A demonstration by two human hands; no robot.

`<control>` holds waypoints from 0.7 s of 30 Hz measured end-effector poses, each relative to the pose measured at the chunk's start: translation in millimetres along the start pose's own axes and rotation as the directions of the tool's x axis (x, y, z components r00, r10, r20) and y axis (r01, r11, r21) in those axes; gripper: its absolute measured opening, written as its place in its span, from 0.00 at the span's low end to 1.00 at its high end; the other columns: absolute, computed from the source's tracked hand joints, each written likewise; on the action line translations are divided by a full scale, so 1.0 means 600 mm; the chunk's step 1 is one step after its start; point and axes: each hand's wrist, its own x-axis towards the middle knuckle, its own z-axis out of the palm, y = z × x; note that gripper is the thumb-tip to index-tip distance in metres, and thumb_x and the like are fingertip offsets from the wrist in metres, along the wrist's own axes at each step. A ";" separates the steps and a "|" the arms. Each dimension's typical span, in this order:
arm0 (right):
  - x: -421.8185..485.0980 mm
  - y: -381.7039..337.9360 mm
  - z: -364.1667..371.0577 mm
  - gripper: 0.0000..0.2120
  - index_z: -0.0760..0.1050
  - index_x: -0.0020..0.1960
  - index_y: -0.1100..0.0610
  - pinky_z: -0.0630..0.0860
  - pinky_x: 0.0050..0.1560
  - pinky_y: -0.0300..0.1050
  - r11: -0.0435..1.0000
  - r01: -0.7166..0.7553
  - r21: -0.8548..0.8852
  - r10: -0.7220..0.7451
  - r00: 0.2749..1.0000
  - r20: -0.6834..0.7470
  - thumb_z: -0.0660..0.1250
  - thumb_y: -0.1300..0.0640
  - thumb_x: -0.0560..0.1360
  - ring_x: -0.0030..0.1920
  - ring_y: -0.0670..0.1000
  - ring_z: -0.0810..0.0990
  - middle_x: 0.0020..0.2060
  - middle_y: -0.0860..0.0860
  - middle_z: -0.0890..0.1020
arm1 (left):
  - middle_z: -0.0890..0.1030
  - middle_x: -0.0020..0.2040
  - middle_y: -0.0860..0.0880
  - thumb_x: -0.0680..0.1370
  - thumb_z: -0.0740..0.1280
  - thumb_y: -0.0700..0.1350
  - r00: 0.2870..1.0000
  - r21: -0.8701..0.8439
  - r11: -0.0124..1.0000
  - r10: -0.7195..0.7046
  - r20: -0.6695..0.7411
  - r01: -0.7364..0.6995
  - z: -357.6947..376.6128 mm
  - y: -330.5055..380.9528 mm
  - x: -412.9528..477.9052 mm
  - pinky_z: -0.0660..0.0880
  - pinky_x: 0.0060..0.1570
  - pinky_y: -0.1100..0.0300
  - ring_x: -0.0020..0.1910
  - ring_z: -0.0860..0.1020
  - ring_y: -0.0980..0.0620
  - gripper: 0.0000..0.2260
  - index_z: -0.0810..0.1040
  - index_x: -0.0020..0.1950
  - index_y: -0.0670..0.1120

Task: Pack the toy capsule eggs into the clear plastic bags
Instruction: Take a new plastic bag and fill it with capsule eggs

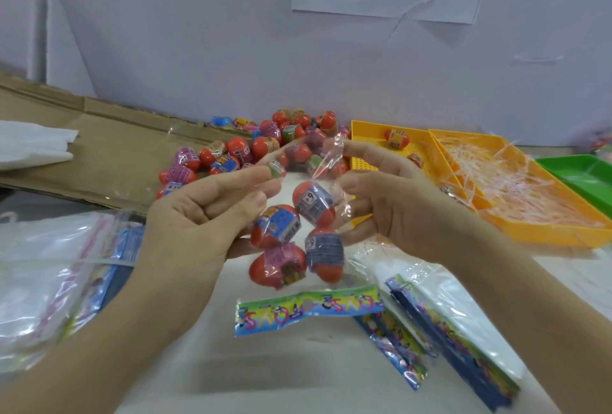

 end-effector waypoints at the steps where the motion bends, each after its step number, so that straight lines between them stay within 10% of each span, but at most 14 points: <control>1: 0.000 0.000 0.001 0.16 0.78 0.54 0.53 0.81 0.30 0.45 1.000 0.003 -0.015 -0.004 1.000 -0.011 0.71 0.64 0.68 0.30 0.54 0.84 0.33 0.54 0.82 | 0.87 0.42 0.51 0.65 0.70 0.44 1.000 0.001 1.000 0.008 0.002 -0.008 0.000 0.000 0.000 0.79 0.29 0.64 0.35 0.85 0.56 0.11 0.87 0.42 0.56; 21: -0.007 -0.008 -0.003 0.00 0.81 0.35 0.55 0.80 0.31 0.40 0.979 0.201 -0.038 -0.197 0.976 0.094 0.72 0.58 0.65 0.33 0.49 0.84 0.33 0.52 0.82 | 0.79 0.24 0.52 0.68 0.61 0.38 0.995 -0.177 0.984 -0.020 0.097 0.037 0.017 0.031 -0.012 0.72 0.20 0.68 0.19 0.76 0.59 0.15 0.77 0.24 0.51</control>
